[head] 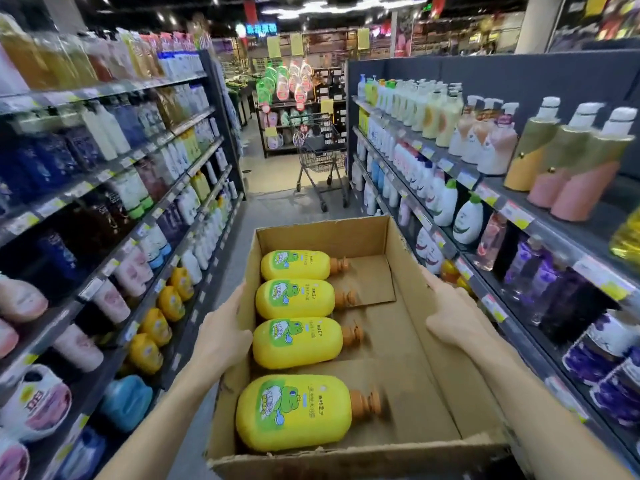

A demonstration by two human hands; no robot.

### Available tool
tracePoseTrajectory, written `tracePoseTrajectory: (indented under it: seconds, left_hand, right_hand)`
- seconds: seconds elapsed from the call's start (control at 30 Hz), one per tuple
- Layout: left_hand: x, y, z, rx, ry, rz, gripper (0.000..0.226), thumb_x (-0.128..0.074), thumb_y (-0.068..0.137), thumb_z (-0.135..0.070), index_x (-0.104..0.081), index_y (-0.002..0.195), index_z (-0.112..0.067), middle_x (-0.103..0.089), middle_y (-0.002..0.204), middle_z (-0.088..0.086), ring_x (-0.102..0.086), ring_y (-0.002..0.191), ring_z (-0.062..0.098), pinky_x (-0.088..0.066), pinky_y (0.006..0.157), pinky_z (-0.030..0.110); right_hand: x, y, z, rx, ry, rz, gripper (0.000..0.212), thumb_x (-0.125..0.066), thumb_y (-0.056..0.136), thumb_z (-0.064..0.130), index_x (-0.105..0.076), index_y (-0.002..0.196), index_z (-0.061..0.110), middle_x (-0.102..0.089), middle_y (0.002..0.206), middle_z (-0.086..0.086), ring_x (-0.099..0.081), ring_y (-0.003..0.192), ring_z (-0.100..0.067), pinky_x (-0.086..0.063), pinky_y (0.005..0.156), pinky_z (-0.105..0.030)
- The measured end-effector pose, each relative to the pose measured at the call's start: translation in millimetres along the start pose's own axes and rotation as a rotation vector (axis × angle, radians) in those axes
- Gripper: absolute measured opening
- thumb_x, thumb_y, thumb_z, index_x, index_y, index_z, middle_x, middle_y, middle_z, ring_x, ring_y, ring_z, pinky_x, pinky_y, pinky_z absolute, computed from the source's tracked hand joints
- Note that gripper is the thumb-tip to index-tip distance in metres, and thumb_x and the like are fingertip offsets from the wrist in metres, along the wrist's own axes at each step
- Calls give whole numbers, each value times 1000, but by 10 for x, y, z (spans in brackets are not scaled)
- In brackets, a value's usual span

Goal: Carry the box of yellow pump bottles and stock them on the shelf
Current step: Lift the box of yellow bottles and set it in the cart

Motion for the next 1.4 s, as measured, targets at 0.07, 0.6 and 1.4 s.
tracePoseTrajectory:
  seconds: [0.07,0.6,1.4]
  left_hand:
    - [-94,492,-50,21,-36,2,93,-50,74,4,-21,153,-38,-57,138,11,-63,108,32,-54,86,40]
    - [-590,5449,-422,-7,-57,40,91,-48,78,3,-17,152,-40,-63,129,7,-57,117,30,-47,94,35]
    - [-1742,12791,-1646,-22,-62,-41,94,-53,69,4,-29,150,-38,-68,122,5,-65,104,28,-55,85,37]
  right_hand:
    - [-37,553,55,21,-19,16,103,-42,65,5,-8,147,58,-64,86,-9,-61,73,-28,-54,55,-38]
    - [-738,5561,699,90,-27,10,104,-41,56,9,-12,131,76,-67,71,-6,-59,60,-25,-50,56,-37]
    - [-955,12961,1188,121,74,36,94,-36,63,7,-19,141,58,-60,72,5,-52,62,-18,-43,56,-33]
Point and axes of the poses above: each hand's wrist, its own y-axis towards the middle knuckle, its own x-axis out of the back of the hand, z = x × y, the point moved 7 cm from there along y, towards the middle knuckle
